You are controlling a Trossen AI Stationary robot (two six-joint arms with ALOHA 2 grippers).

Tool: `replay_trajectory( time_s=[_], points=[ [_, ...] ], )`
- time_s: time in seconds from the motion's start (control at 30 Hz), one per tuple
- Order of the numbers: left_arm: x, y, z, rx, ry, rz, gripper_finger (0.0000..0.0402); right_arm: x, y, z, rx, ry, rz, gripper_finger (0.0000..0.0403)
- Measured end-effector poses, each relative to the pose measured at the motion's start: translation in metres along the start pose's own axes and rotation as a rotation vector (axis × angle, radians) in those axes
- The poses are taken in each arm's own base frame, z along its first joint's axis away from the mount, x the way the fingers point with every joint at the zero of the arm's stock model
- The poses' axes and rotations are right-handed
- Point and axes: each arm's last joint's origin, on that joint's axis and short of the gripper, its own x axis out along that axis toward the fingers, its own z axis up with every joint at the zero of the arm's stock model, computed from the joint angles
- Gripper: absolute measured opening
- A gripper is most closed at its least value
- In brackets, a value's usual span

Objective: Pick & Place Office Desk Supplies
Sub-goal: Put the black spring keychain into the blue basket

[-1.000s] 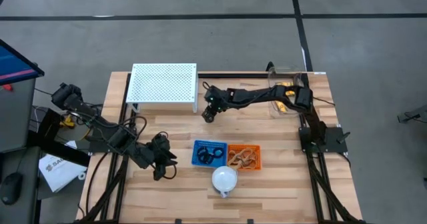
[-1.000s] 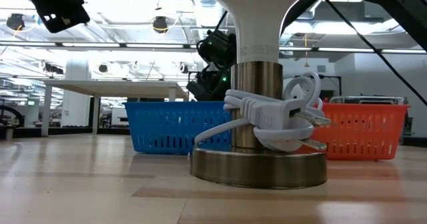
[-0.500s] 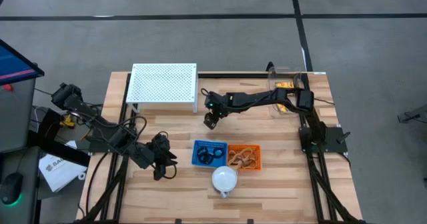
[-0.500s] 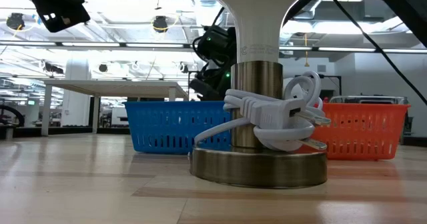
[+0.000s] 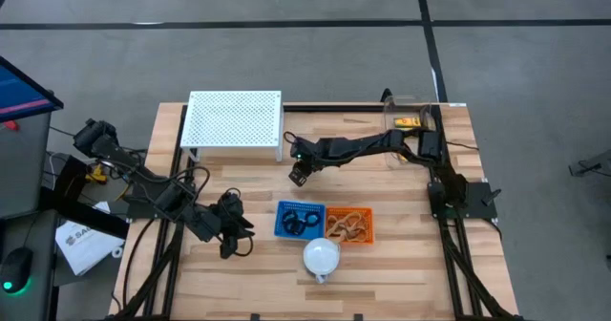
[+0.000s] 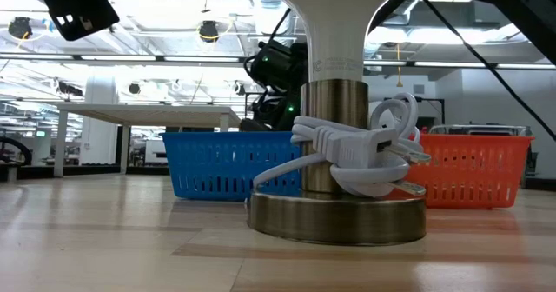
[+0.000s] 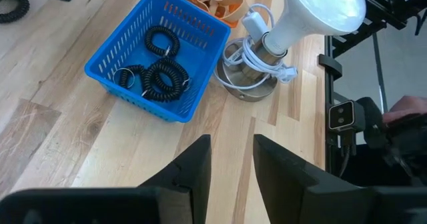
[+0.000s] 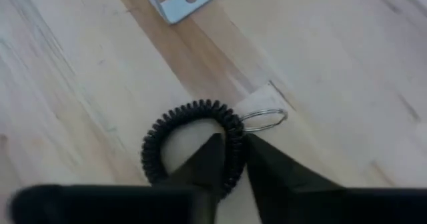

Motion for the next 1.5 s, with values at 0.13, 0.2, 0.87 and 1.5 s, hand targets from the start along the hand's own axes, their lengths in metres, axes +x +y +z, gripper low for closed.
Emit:
replay_trajectory(
  time_s=[0.13,0.2,0.87,1.5],
  points=[
    [0.0,0.0,0.0,-0.002,-0.003,-0.003,0.0104,-0.002,0.0,0.0,-0.024,-0.002,-0.008,0.0015],
    [0.0,-0.001,0.001,-0.013,-0.006,-0.008,0.0104,-0.009,0.0,0.002,-0.023,0.002,0.0,0.0018],
    [0.0,0.004,-0.003,0.055,0.034,0.04,0.0104,-0.175,0.061,-0.009,-0.179,-0.109,0.325,0.0001],
    [0.0,0.003,-0.006,0.117,0.094,-0.009,0.0104,-0.152,0.111,-0.04,0.041,-0.048,0.361,0.0002]
  ],
)
